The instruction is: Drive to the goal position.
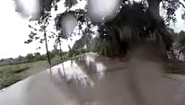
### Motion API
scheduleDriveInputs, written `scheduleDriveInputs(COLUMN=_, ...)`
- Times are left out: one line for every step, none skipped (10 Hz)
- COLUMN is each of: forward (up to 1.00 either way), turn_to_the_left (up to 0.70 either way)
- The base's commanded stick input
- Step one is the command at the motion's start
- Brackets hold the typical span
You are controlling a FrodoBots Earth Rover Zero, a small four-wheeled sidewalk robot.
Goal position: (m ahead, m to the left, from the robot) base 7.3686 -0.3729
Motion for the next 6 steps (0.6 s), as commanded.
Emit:
scheduleDriveInputs(forward=0.85, turn_to_the_left=0.00)
scheduleDriveInputs(forward=0.85, turn_to_the_left=0.00)
scheduleDriveInputs(forward=0.85, turn_to_the_left=0.00)
scheduleDriveInputs(forward=0.85, turn_to_the_left=0.00)
scheduleDriveInputs(forward=0.85, turn_to_the_left=0.00)
scheduleDriveInputs(forward=0.85, turn_to_the_left=0.00)
